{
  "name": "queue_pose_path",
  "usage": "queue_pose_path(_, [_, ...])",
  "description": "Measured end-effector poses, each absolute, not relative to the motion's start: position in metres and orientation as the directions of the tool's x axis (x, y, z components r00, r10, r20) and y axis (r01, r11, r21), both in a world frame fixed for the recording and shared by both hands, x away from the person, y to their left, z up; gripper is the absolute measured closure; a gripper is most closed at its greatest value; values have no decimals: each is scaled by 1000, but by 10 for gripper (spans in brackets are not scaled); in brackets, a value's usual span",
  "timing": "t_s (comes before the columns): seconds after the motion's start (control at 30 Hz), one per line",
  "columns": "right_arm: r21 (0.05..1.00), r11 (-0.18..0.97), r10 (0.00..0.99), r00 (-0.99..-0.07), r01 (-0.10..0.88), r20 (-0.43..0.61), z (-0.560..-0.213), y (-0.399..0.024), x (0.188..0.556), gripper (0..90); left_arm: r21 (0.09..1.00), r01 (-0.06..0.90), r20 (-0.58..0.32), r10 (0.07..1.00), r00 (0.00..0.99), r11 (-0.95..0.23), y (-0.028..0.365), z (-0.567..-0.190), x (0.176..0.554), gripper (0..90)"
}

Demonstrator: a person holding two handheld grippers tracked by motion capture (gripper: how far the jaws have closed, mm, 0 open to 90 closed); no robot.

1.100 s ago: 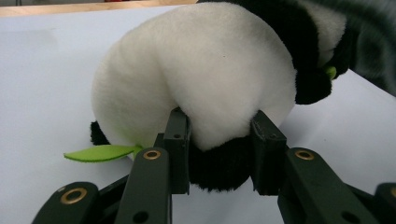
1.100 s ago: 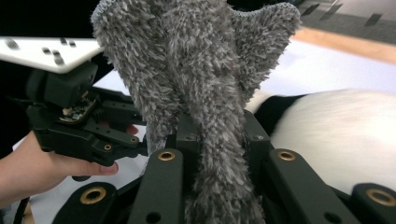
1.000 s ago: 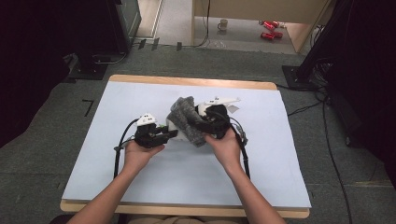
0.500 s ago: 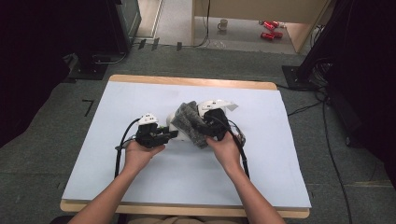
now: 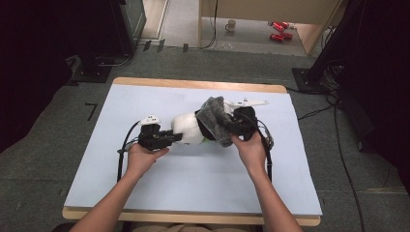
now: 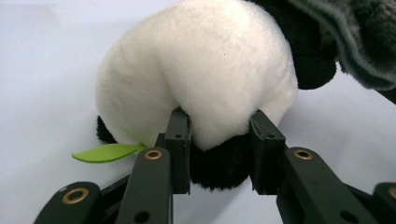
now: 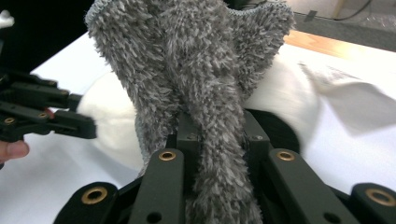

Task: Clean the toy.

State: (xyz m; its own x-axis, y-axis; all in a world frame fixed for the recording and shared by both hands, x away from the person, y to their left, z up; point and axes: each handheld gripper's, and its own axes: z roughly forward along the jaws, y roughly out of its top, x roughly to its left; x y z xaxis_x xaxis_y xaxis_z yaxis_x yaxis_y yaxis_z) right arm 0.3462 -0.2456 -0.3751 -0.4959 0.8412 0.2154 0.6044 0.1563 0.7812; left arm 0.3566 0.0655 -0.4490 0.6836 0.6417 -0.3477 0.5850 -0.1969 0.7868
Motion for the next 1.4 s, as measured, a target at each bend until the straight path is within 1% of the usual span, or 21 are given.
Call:
queue_pose_path(0.13, [778, 108, 856, -456, 619, 244, -379, -263, 348, 752, 786, 585, -348, 640, 685, -198, 65, -449, 357, 662])
queue_pose_path(0.3, [776, 89, 872, -425, 624, 242, -382, -273, 349, 751, 786, 585, -348, 638, 687, -202, 65, -448, 359, 662])
queue_pose_path(0.43, [767, 55, 890, -379, 639, 252, -388, -288, 351, 752, 786, 584, -346, 637, 688, -204, 67, -449, 360, 664])
queue_pose_path(0.6, [767, 42, 898, -360, 640, 251, -387, -298, 350, 753, 783, 589, -349, 643, 681, -199, 69, -450, 360, 665])
queue_pose_path(0.77, [795, 9, 874, -391, 606, 288, -371, -297, 343, 753, 786, 585, -343, 645, 682, -200, 68, -450, 359, 666])
queue_pose_path(0.9, [820, 29, 845, -453, 571, 285, -356, -281, 337, 753, 787, 585, -340, 653, 677, -196, 66, -448, 358, 669])
queue_pose_path(1.0, [828, 60, 818, -503, 558, 279, -352, -262, 334, 753, 789, 583, -335, 658, 674, -195, 65, -447, 356, 670])
queue_pose_path(1.03, [828, 77, 803, -527, 555, 278, -352, -250, 334, 753, 789, 583, -337, 658, 674, -194, 65, -446, 355, 674])
queue_pose_path(1.07, [828, 77, 803, -527, 555, 278, -352, -250, 334, 753, 788, 585, -339, 659, 672, -192, 65, -446, 354, 674])
queue_pose_path(1.1, [825, 106, 787, -554, 555, 271, -354, -235, 335, 753, 788, 585, -337, 660, 672, -193, 65, -446, 353, 681])
queue_pose_path(1.13, [825, 106, 787, -554, 555, 271, -354, -235, 335, 753, 788, 584, -335, 659, 673, -196, 66, -446, 353, 681])
queue_pose_path(1.23, [813, 152, 765, -588, 561, 262, -359, -215, 337, 753, 787, 585, -334, 661, 671, -196, 66, -444, 349, 693])
queue_pose_path(1.4, [791, 202, 735, -623, 577, 267, -370, -186, 338, 751, 774, 608, -371, 652, 662, -178, 75, -435, 343, 712])
